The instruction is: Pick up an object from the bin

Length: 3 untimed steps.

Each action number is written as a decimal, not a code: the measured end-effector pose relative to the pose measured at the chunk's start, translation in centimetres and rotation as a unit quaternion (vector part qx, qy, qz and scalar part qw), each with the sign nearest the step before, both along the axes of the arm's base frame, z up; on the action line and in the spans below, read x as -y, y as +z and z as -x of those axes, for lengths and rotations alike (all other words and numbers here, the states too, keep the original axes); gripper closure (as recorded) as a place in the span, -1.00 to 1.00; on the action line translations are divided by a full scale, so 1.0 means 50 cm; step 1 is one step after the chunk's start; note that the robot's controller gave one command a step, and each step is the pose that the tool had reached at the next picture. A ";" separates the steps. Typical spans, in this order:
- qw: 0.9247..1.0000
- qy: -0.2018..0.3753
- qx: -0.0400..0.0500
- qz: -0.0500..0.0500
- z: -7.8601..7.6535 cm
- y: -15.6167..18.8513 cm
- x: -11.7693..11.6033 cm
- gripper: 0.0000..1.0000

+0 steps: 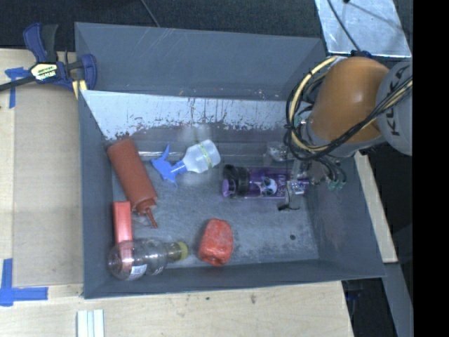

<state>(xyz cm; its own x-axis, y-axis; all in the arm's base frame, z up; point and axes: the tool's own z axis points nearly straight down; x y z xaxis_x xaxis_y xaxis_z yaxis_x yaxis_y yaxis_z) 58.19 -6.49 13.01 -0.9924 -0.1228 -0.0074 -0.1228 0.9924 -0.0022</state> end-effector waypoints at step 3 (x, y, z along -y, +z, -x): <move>1.000 0.003 -0.002 0.000 -0.034 -0.087 -0.018 1.00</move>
Offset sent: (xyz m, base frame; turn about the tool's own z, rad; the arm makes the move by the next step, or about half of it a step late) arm 0.0162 0.0097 -0.0433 -0.0057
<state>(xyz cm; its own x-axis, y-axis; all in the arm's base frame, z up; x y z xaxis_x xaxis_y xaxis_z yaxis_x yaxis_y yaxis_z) 59.87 -5.57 8.68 -0.9917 -0.1282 -0.0038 -0.1282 0.9918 -0.0008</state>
